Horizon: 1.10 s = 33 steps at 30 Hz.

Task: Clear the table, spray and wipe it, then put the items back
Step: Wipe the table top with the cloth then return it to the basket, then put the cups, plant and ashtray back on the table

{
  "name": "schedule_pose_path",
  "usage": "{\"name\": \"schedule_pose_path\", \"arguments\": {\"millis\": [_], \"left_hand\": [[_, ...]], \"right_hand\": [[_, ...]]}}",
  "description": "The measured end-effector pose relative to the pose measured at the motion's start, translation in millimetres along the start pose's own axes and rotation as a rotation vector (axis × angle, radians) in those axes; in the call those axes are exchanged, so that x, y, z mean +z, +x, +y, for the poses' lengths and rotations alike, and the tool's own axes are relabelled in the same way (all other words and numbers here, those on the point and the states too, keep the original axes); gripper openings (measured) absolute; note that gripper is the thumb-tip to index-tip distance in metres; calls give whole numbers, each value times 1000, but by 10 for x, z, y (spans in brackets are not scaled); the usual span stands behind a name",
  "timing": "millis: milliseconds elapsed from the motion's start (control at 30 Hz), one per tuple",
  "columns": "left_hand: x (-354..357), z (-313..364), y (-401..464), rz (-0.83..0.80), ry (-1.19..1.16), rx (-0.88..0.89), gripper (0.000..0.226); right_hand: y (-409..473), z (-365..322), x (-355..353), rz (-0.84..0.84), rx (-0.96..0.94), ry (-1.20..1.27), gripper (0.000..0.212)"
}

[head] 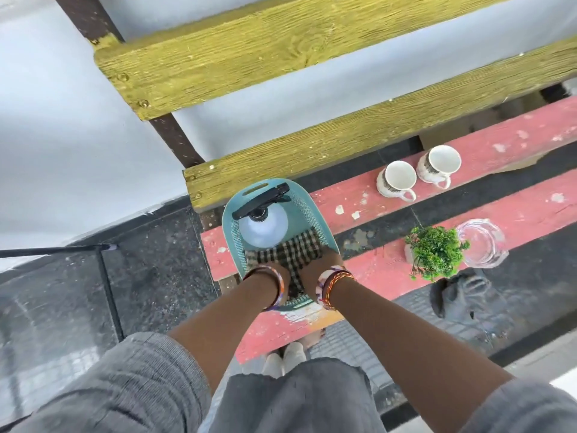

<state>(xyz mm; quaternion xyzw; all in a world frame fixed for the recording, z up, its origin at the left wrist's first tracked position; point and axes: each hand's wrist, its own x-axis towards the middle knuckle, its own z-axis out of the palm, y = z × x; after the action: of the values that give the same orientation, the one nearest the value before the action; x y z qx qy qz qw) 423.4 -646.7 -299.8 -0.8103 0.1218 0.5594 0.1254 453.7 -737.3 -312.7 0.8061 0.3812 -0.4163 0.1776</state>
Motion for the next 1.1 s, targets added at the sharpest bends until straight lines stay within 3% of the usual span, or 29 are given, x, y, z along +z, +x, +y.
{"name": "schedule_pose_path", "arguments": {"millis": [67,200,367,433,567,833,967,1100], "left_hand": [[-59,-8,-98,0,33,42,39],[37,-60,57,89,59,-1,38],[194,-146,162,-27,163,10,42],[155,-138,128,37,133,14,39],[-248,-99,-154,298,-139,55,32],[-1315,148,-318,554,-317,139,38],[-1753,362,-69,578,-483,149,40],[-2088,513,355,558,-653,29,53]], "right_hand": [[14,-27,27,4,-2,69,31],[-43,-66,-68,187,13,137,25],[34,-98,9,16,3,115,23],[-47,-117,-42,83,-3,152,23],[-354,55,-253,245,56,251,24],[-835,1129,-348,550,242,695,36],[-798,1942,-156,561,390,873,38],[-643,2617,-9,573,501,951,52]]}}
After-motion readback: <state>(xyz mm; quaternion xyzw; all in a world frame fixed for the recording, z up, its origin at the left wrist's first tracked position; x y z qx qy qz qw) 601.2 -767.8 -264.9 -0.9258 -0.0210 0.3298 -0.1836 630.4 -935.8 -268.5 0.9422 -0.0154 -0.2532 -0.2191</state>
